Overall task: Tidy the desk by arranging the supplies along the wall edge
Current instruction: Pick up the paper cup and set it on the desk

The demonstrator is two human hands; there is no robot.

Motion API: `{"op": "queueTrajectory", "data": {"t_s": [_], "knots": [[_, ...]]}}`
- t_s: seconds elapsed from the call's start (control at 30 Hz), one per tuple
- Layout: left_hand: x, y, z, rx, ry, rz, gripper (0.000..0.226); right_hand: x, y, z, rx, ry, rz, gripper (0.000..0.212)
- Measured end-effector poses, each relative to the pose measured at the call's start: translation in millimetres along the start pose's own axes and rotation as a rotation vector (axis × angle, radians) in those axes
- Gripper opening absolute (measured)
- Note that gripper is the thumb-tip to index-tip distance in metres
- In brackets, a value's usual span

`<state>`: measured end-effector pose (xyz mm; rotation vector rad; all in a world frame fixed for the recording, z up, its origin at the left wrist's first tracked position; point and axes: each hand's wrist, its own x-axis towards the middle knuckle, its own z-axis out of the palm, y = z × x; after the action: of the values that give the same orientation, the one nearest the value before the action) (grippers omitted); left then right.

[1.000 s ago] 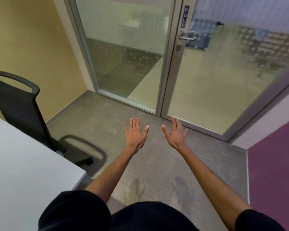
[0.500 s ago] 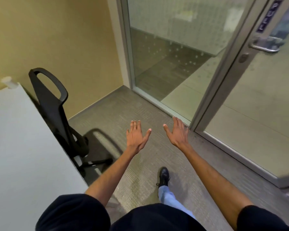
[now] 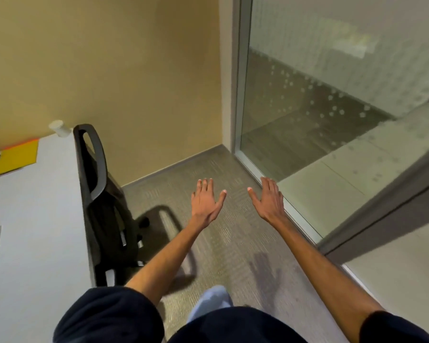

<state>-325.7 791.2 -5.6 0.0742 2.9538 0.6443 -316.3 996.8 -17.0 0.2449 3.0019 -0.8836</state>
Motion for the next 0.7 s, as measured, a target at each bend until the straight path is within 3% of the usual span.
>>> {"op": "queueTrajectory", "data": {"t_s": [0.4,0.7], "knots": [[188.5,-52.6,-13.7,-0.080,0.073,-0.216,0.075,221.3,-56.4,49.4,-0.028,-0.155,-0.163,0.072],[345.6,-99.9,-72.0,-0.101,0.158,-0.342,0.075,408.3,-151.1,70.6,-0.091,-0.182,-0.343,0.073]]}}
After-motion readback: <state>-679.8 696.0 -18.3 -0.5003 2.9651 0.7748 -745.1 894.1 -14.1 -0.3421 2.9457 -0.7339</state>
